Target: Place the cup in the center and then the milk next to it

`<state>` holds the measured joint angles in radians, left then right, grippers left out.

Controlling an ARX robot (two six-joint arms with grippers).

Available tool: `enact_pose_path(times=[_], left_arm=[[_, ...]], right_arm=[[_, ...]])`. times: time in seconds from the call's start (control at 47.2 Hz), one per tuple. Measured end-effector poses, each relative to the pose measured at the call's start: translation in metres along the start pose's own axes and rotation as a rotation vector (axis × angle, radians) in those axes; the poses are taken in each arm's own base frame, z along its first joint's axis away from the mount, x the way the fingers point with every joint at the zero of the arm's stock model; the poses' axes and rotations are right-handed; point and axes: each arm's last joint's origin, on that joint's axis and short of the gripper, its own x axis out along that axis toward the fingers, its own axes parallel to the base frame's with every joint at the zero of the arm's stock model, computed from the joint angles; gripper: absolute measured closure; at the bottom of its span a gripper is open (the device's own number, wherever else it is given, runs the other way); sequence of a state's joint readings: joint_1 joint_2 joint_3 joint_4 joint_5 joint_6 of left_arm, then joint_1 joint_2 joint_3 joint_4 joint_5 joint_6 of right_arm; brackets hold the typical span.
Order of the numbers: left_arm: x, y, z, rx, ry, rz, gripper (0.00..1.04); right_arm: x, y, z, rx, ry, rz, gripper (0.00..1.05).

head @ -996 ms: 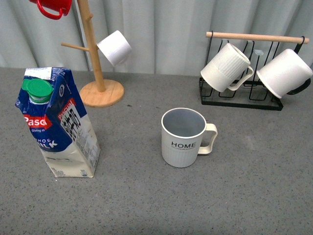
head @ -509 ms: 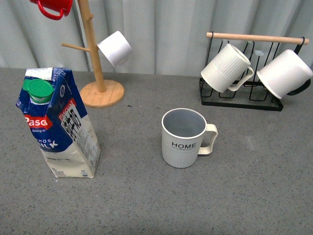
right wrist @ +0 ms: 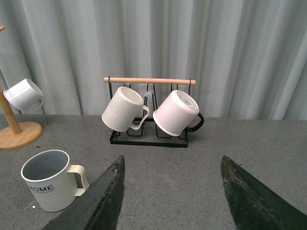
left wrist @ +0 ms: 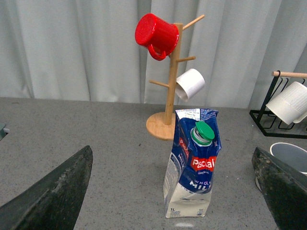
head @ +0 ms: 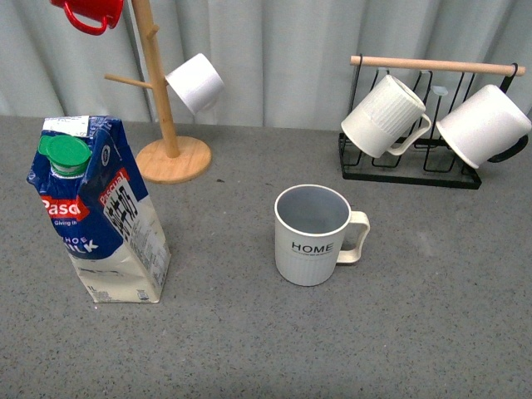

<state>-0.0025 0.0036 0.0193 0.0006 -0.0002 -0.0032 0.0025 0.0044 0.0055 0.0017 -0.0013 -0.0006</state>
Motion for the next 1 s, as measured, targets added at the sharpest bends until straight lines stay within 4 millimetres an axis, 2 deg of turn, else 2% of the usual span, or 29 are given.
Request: enact_pose_path(times=[0.233,0.318,0.53,0.615,0.742,0.827,0.996], left_arm=[[0.000,0.000,0.000,0.001,0.005,0.010,0.07],[0.002,0.000,-0.007,0.006,0.083,0.081,0.07],[0.018,0.005,-0.014,-0.053,0.186,0.051,0.07],[0.029,0.005,-0.011,-0.077,0.186,0.024,0.07],[0.060,-0.001,-0.007,-0.092,0.191,-0.041,0.07],[0.082,-0.011,-0.014,-0.085,0.266,-0.093,0.07],[0.098,-0.026,-0.029,-0.077,0.361,-0.168,0.07]], right_arm=[[0.000,0.000,0.000,0.000,0.000,0.000,0.08],[0.000,0.000,0.000,0.001,0.000,0.000,0.10],[0.000,0.000,0.000,0.001,0.000,0.000,0.09],[0.000,0.000,0.000,0.001,0.000,0.000,0.09],[0.000,0.000,0.000,0.001,0.000,0.000,0.09],[0.000,0.000,0.000,0.001,0.000,0.000,0.09],[0.000,0.000,0.000,0.001,0.000,0.000,0.09]])
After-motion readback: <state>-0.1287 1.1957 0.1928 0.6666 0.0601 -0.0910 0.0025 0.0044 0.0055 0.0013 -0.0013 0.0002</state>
